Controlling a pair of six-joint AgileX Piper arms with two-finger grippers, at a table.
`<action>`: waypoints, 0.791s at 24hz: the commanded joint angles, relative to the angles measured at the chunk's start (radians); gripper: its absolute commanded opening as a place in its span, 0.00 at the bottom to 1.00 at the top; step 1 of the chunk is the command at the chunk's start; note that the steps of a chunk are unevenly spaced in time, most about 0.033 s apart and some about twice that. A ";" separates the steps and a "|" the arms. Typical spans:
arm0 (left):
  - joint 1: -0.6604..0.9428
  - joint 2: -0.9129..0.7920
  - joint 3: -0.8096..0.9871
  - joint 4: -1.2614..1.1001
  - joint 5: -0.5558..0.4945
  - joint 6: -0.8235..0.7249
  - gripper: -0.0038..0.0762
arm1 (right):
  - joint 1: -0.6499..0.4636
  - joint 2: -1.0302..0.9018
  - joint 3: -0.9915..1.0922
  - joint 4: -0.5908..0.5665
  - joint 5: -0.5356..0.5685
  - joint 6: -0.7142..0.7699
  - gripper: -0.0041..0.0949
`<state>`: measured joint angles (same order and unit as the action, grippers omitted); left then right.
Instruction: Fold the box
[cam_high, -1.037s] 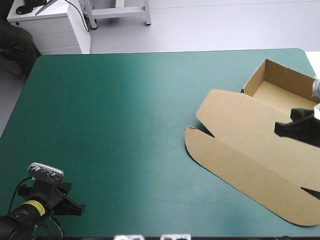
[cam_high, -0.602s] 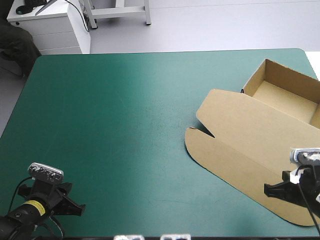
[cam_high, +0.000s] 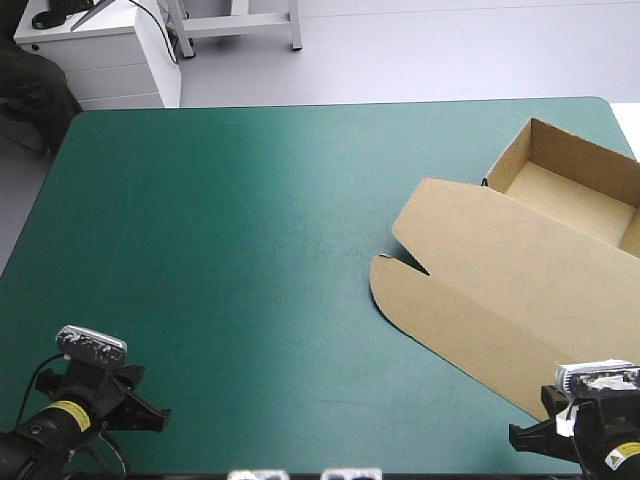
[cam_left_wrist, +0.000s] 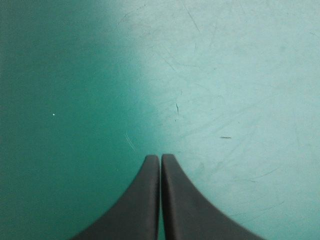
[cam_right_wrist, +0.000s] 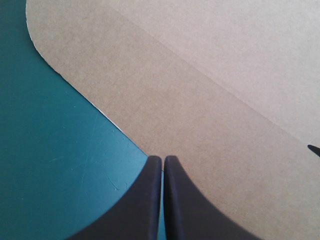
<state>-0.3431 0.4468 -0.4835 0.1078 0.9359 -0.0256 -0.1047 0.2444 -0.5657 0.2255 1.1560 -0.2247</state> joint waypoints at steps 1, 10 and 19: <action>-0.003 0.006 -0.027 0.003 -0.054 -0.007 0.04 | 0.003 0.010 0.000 0.012 -0.062 -0.009 0.04; -0.003 0.006 -0.027 0.003 -0.054 -0.007 0.04 | 0.003 0.010 0.033 0.016 -0.075 -0.005 0.04; -0.003 0.006 -0.027 0.007 -0.054 -0.007 0.04 | 0.003 0.010 0.033 0.016 -0.075 -0.005 0.04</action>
<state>-0.3431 0.4468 -0.4835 0.1078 0.9354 -0.0256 -0.1047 0.2378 -0.5120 0.2265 1.1406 -0.2247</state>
